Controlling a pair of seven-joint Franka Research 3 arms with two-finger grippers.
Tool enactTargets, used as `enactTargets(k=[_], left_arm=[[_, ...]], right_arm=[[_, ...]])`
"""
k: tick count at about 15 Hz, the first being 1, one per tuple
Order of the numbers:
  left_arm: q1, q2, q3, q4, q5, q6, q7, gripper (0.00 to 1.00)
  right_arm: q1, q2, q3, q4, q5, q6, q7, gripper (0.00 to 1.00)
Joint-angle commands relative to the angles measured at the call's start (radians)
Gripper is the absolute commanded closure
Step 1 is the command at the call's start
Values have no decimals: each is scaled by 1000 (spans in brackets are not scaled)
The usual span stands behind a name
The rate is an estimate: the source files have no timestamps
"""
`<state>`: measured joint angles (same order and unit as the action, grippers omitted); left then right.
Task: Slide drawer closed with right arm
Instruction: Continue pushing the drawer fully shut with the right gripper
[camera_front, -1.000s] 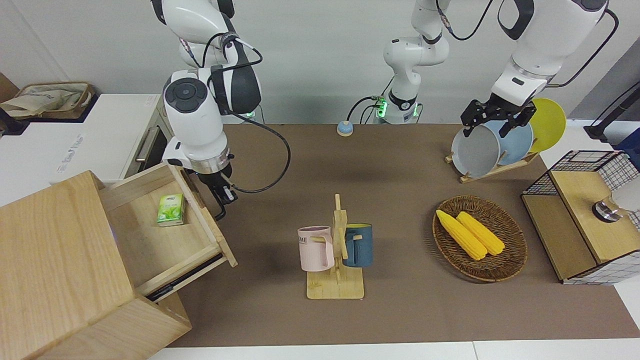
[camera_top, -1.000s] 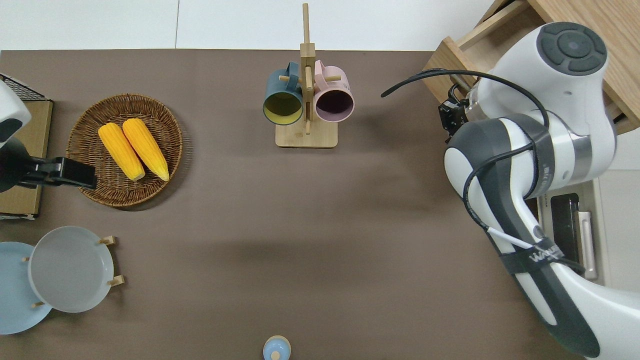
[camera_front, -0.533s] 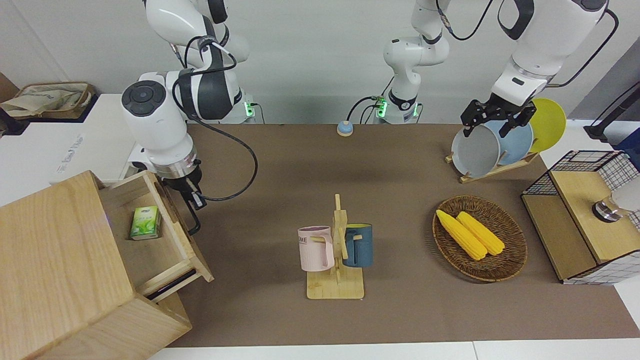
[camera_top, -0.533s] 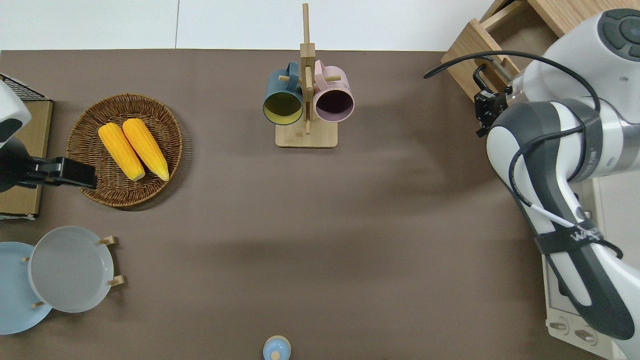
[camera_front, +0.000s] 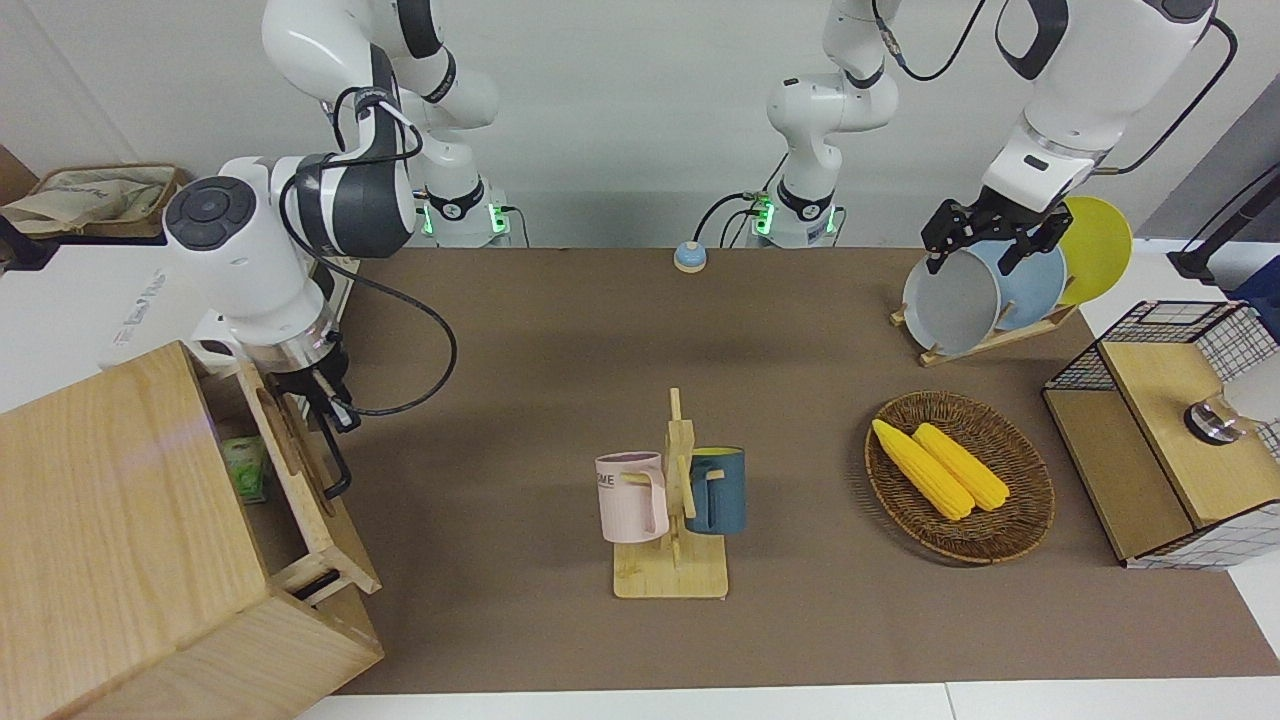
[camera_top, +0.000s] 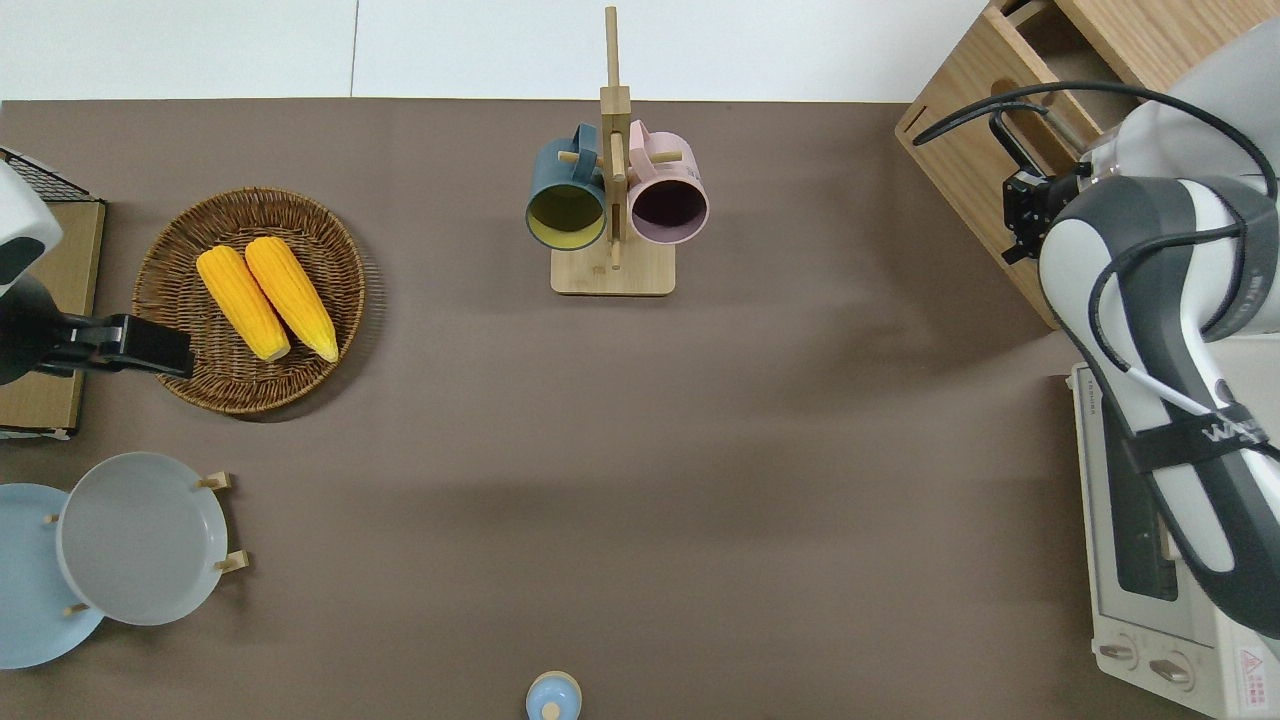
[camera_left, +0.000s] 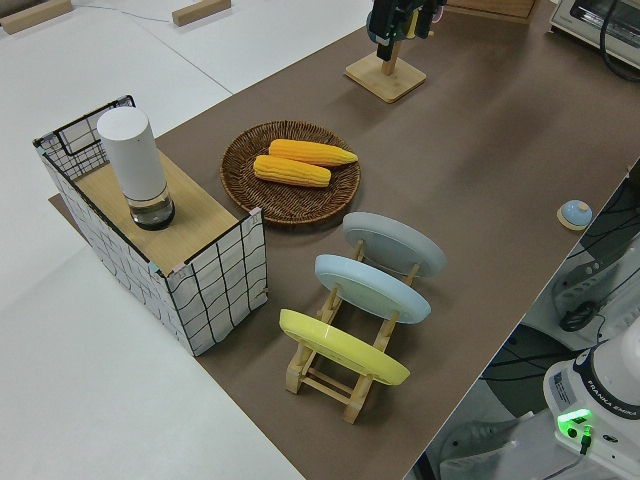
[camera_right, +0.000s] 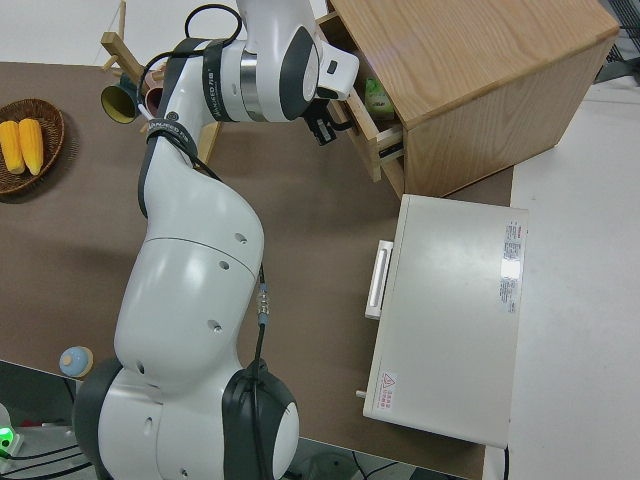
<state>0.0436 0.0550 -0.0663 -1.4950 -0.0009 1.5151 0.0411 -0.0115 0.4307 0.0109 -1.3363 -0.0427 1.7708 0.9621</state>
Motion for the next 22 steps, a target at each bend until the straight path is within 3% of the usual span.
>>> enactTargets(k=[1, 15, 22], left_arm=[[-7, -4, 0, 10, 18, -18, -10, 7], [-7, -4, 0, 9, 18, -18, -10, 7], [-7, -4, 0, 10, 18, -18, -10, 7]], right_arm=[[-38, 34, 14, 37, -36, 7, -63, 1000], [-110, 60, 29, 80, -57, 9, -125, 1000], [-58, 51, 38, 75, -52, -4, -114, 1000]])
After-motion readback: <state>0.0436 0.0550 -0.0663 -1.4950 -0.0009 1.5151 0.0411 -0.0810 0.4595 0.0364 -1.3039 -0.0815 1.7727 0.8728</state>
